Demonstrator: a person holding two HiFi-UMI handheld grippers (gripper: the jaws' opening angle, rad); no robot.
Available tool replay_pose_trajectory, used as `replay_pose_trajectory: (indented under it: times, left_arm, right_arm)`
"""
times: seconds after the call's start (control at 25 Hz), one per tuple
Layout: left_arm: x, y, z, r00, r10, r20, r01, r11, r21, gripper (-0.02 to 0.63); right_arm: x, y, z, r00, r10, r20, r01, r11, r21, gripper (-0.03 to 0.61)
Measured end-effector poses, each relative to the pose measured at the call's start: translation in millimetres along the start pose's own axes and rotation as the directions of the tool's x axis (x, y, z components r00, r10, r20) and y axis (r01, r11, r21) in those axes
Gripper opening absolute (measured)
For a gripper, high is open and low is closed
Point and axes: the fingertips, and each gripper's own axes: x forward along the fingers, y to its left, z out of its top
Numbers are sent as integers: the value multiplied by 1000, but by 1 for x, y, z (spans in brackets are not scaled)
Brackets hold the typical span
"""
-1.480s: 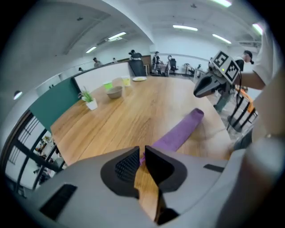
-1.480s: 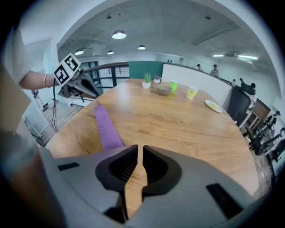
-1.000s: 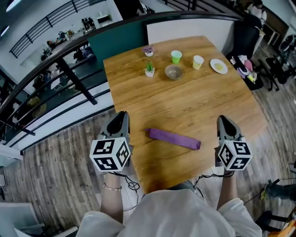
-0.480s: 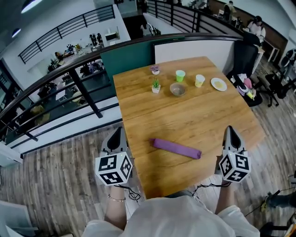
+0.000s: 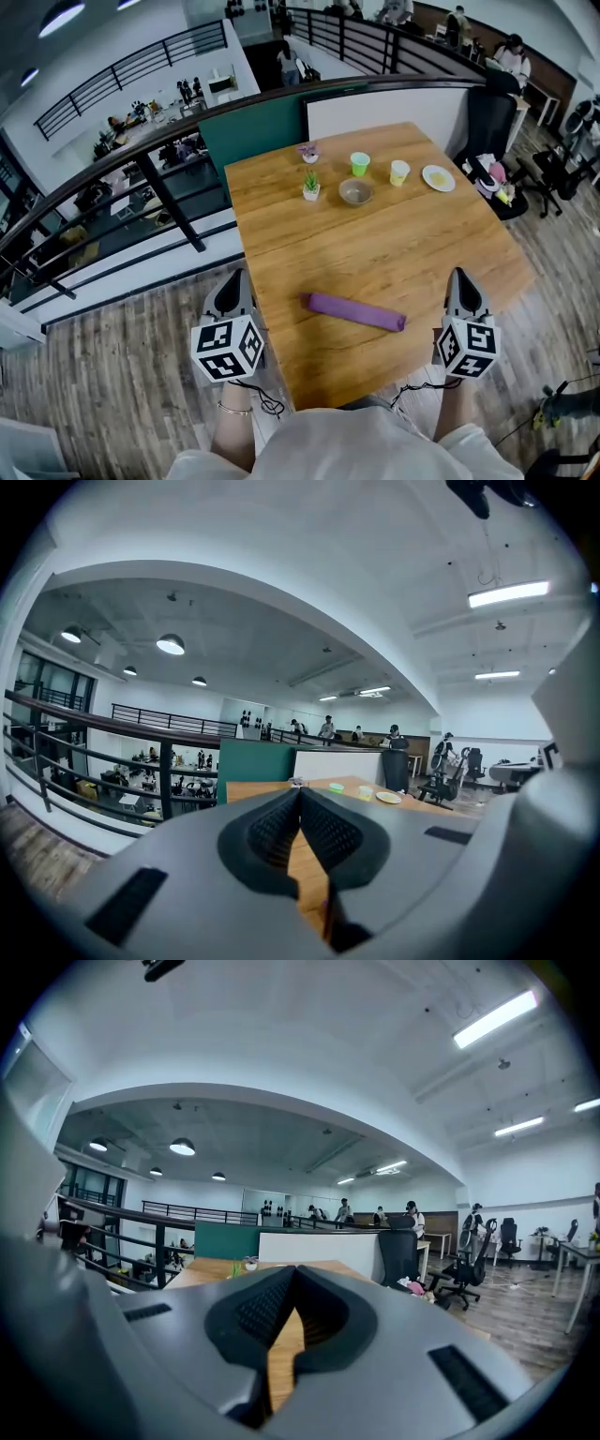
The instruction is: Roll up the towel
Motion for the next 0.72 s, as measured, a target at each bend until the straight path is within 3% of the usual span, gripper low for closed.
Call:
replay_pose_trajectory:
  times: [0.72]
  left_arm:
    - [24,-8,6,1000,-22,9,22,1000,-5,3]
  right_arm:
    - [12,-12,6,1000,-30,-2,30,999,-14,-2]
